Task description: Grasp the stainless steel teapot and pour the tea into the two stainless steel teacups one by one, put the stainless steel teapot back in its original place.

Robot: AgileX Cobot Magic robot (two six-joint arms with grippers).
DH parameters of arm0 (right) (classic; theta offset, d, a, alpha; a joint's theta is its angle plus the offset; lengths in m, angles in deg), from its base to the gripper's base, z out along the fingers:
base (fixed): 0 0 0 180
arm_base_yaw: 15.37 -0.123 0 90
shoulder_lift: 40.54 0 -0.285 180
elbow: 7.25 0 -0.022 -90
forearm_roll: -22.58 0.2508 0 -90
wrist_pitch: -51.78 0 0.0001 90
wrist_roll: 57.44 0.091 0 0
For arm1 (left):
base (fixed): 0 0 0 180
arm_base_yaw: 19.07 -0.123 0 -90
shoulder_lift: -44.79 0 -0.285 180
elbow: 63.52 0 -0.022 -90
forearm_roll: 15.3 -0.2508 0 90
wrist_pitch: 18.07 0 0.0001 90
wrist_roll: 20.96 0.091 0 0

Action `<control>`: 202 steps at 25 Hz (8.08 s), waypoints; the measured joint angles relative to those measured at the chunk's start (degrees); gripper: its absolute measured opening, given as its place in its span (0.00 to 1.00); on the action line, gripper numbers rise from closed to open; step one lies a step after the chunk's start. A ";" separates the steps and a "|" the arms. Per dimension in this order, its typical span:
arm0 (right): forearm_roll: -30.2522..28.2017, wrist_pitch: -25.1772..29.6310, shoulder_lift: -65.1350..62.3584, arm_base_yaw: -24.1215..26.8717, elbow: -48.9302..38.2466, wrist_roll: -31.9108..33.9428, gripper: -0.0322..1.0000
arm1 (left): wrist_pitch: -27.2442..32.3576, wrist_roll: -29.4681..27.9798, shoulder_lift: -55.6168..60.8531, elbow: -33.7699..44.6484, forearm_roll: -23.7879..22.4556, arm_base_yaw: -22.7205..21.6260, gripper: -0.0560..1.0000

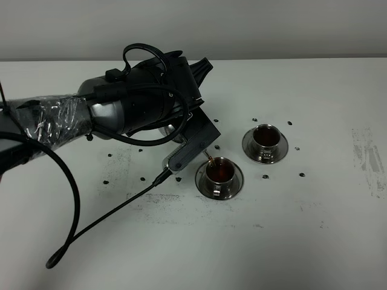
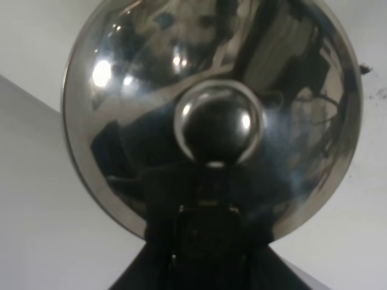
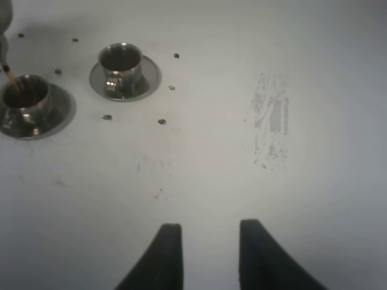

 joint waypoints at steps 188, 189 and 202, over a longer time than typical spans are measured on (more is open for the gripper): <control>0.00 -0.01 0.00 0.00 0.00 0.00 0.25 | -2.62 -74.59 -2.33 -6.96 39.61 -25.88 0.51; 0.00 -0.01 0.00 0.00 0.00 0.00 0.25 | -1.76 -74.59 -0.73 -6.96 39.55 -25.74 0.51; 0.00 -0.01 0.00 0.00 0.00 0.00 0.25 | 2.07 -71.76 30.17 14.24 39.32 -24.31 0.45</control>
